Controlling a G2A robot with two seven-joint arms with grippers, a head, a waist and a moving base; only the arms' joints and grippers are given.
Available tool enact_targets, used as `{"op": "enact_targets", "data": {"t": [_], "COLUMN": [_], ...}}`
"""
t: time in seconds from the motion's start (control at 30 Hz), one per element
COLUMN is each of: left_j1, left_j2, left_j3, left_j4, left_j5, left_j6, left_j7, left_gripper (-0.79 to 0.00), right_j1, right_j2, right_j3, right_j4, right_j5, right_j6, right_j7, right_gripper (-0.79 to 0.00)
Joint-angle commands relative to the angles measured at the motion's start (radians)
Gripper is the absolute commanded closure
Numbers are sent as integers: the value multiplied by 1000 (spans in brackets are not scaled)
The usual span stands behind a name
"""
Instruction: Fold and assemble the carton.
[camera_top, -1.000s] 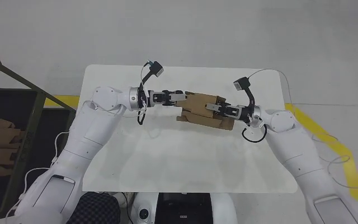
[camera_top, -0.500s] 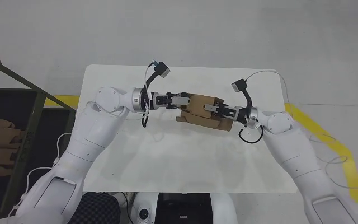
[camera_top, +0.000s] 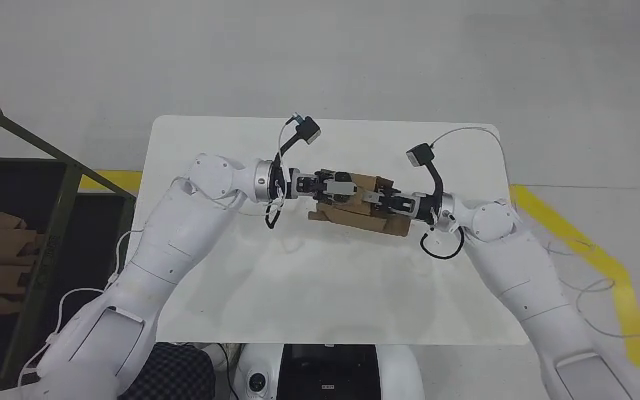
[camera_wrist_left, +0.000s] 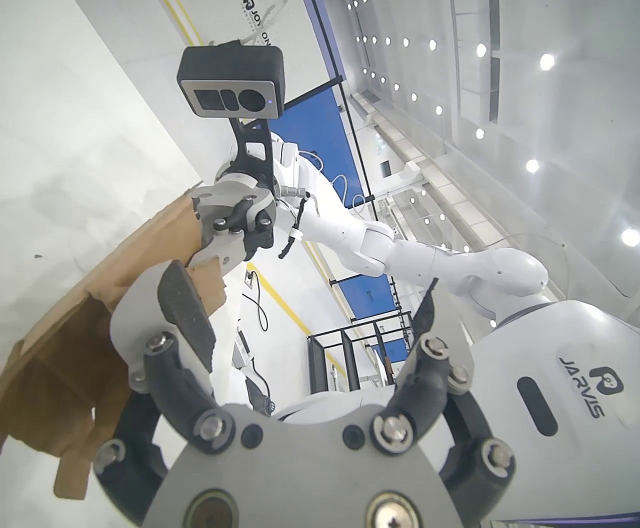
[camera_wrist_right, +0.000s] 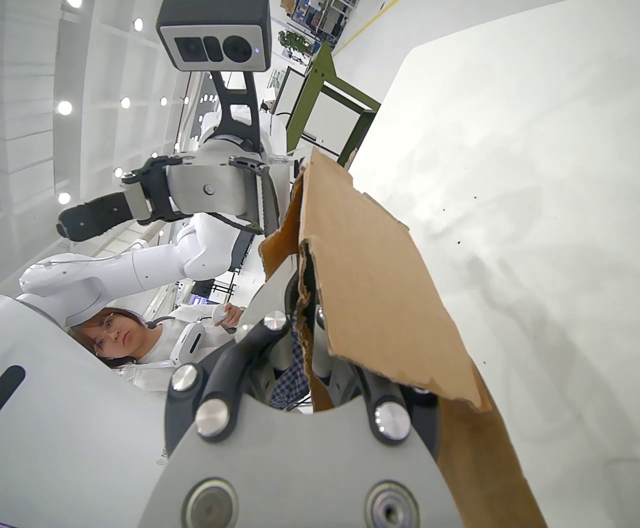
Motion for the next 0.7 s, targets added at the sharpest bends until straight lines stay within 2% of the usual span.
{"op": "enact_targets", "data": {"t": [0.0,0.4,0.67], "left_j1": [0,87,126], "left_j2": [1,22,36], "left_j3": [-6,-103,-144], "left_j4": [3,-18,-73], "left_j5": [4,-82,49], "left_j6": [-3,-26,13], "left_j7": [7,19,110], "left_gripper": [-785,-785,-785], "right_j1": [-1,-13,-20], "right_j2": [0,7,7], "right_j3": [1,42,41], "right_j4": [-1,9,-14], "right_j5": [2,32,35], "right_j6": [1,-11,-16], "right_j7": [0,7,28], "right_gripper": [0,0,0]}}
